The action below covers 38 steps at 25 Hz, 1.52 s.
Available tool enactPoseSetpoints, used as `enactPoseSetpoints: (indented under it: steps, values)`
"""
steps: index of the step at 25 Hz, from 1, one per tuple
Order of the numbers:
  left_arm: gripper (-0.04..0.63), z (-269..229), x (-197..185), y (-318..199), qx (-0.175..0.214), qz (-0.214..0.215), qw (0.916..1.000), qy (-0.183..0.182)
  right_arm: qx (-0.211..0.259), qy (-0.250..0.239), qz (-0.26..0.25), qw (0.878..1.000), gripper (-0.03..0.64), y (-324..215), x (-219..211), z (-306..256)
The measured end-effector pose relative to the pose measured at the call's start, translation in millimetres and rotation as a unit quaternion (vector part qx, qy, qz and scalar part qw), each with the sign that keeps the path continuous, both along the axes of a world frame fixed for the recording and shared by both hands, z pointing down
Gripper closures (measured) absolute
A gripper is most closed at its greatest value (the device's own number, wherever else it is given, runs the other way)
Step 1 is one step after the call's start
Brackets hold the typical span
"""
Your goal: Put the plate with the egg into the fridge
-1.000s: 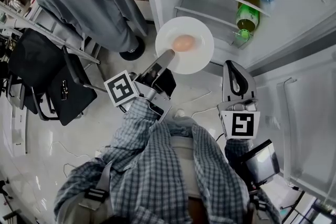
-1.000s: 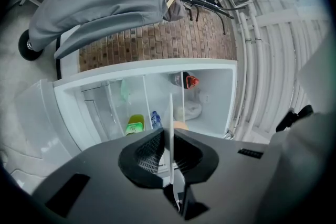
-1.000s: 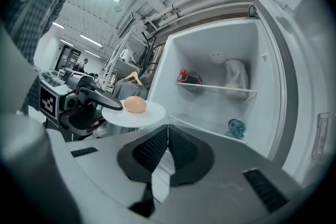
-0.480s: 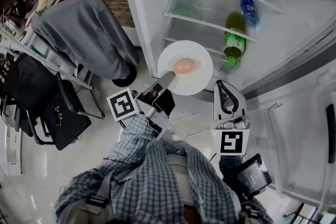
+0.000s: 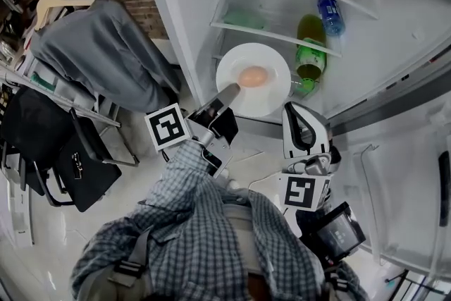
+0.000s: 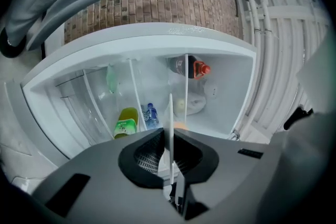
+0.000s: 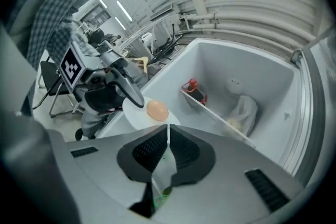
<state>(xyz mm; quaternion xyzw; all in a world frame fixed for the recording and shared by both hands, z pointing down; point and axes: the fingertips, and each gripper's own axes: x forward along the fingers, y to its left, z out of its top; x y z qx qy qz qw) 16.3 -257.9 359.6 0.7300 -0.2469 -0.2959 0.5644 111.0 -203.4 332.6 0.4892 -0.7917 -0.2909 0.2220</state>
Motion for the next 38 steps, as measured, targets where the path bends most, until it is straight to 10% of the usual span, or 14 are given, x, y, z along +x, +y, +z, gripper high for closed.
enactPoseSetpoints:
  steps: [8,19,38]
  values:
    - [0.571,-7.1,15.9,-24.0,-0.001,0.014,0.9998,0.012,0.044,0.154,0.007,0.987,0.606,-9.4,0.7,11.1]
    - [0.571,-17.1,20.1,-40.9,-0.003,0.025,0.9995,0.019,0.065,0.241,0.006,0.968,0.518,-26.9,-6.3,19.5]
    - [0.571,-37.3,39.7,-43.0,-0.019,0.062,0.997,0.042,0.174,0.343,0.014,0.923,0.577,-48.2,-12.2,7.0]
